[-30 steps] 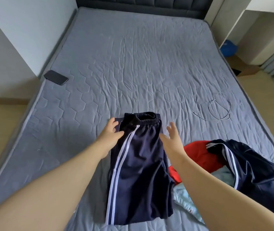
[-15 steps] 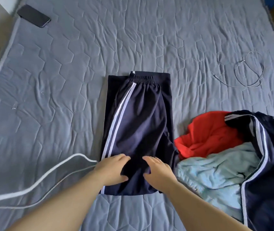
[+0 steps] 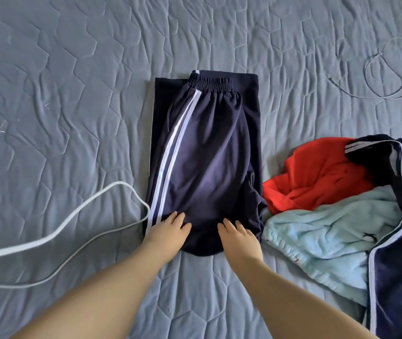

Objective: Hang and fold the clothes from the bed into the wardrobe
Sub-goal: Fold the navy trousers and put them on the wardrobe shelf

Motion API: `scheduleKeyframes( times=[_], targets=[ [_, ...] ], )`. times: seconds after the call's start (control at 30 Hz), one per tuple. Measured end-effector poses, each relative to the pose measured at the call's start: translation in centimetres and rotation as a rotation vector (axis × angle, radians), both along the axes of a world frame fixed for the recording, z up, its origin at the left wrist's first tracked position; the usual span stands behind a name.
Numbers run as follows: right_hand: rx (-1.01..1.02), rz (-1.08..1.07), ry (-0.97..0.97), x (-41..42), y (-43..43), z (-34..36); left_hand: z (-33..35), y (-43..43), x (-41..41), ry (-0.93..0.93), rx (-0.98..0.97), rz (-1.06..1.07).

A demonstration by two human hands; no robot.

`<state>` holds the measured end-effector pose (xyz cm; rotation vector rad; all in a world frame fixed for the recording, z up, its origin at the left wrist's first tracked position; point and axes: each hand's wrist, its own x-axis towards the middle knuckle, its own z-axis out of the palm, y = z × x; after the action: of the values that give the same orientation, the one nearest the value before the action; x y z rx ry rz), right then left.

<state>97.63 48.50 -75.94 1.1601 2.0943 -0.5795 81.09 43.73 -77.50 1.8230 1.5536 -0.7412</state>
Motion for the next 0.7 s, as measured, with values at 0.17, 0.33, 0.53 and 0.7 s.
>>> scheduleKeyframes(
  times=[0.17, 0.33, 0.53, 0.7],
  targets=[
    [-0.063, -0.047, -0.062, -0.4, 1.5, 2.3, 2.8, 1.4, -0.8, -0.055, -0.074, 0.087],
    [-0.169, -0.047, -0.118, 0.4, 0.9, 7.0, 8.4, 1.5, -0.7, -0.117, -0.25, 0.171],
    [-0.464, -0.035, -0.181, 2.3, -2.6, 12.1, 13.6, -1.4, 0.6, -0.109, -0.518, 0.22],
    [-0.397, -0.138, -0.149, 3.3, -0.8, 16.0, 16.4, -0.8, -0.9, -0.205, -0.41, 0.414]
  ],
)
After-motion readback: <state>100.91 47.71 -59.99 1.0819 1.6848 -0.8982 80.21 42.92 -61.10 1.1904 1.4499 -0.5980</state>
